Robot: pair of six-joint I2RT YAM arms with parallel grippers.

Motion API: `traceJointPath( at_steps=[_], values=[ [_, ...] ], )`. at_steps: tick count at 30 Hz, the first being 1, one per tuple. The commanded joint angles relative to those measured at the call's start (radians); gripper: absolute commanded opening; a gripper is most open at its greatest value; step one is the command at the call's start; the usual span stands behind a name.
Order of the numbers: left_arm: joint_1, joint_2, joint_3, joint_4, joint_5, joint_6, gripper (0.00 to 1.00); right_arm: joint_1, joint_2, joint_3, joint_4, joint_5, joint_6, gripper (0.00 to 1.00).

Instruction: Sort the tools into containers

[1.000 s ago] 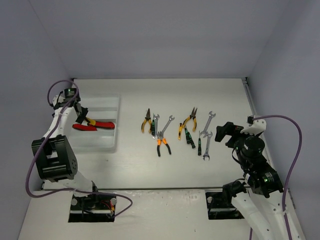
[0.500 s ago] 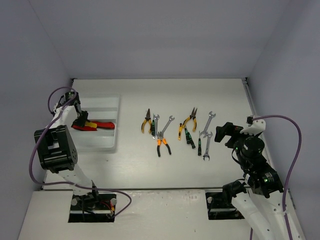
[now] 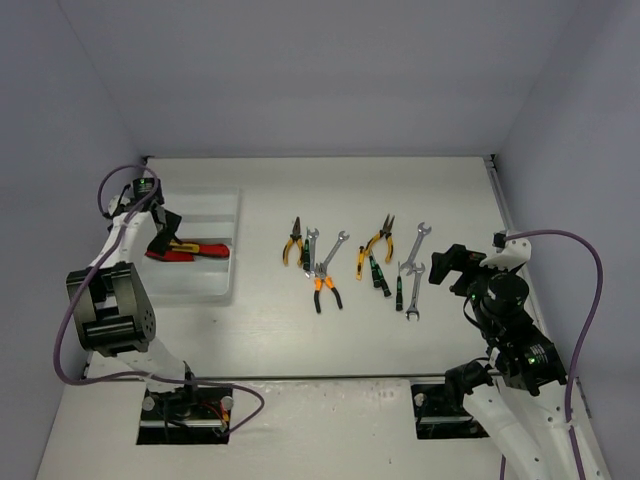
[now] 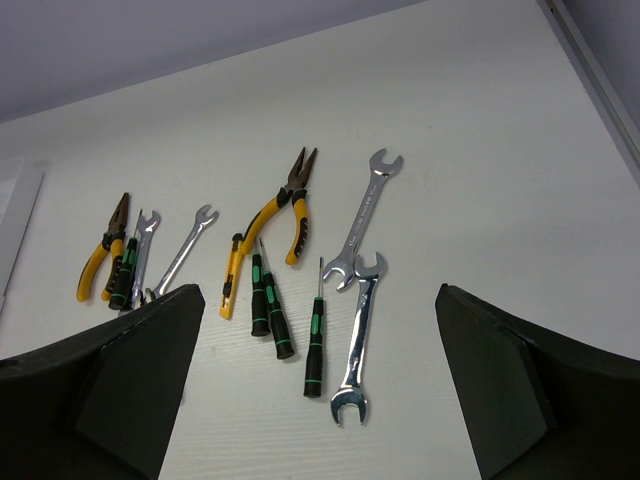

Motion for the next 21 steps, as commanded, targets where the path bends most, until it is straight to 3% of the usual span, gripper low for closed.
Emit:
traceJointPath(
  at_steps=[1, 6, 10, 14, 21],
  values=[
    [-0.216, -0.107, 0.120, 0.002, -0.044, 0.203, 0.53, 0.010, 0.014, 0.001, 0.056, 0.019, 0.010, 1.00],
    [-0.546, -0.093, 0.187, 0.002, -0.050, 0.344, 0.53, 0.010, 0.012, 0.001, 0.056, 0.030, 0.010, 1.00],
    [-0.801, 0.011, 0.256, 0.001, -0.062, 0.407, 0.53, 0.010, 0.009, -0.001, 0.056, 0.035, 0.012, 1.00],
    [-0.960, 0.147, 0.386, -0.006, -0.090, 0.464, 0.53, 0.009, 0.009, 0.001, 0.056, 0.029, 0.010, 1.00],
    [-1.084, 0.391, 0.591, -0.045, -0.102, 0.520, 0.53, 0.013, 0.006, 0.001, 0.055, 0.027, 0.010, 1.00]
  ],
)
